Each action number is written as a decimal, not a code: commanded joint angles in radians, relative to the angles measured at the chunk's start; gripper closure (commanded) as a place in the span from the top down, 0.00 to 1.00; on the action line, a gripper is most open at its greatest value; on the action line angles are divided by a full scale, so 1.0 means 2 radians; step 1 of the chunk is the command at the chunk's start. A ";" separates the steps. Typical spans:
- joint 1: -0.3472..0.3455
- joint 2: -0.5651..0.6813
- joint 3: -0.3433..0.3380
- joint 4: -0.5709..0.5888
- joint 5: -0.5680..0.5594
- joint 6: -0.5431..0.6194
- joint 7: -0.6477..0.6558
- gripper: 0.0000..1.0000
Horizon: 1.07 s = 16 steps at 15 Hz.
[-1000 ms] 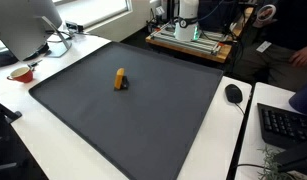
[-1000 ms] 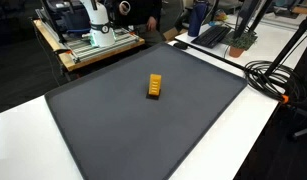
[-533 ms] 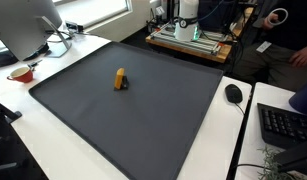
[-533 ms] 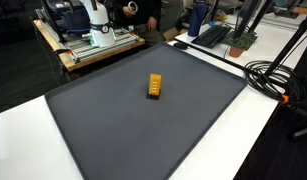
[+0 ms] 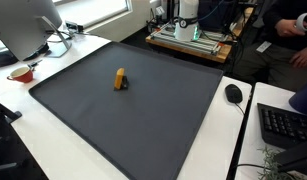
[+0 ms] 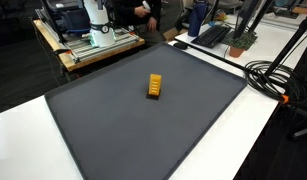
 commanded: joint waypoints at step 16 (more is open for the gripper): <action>0.130 0.147 0.118 0.026 -0.069 0.005 -0.055 1.00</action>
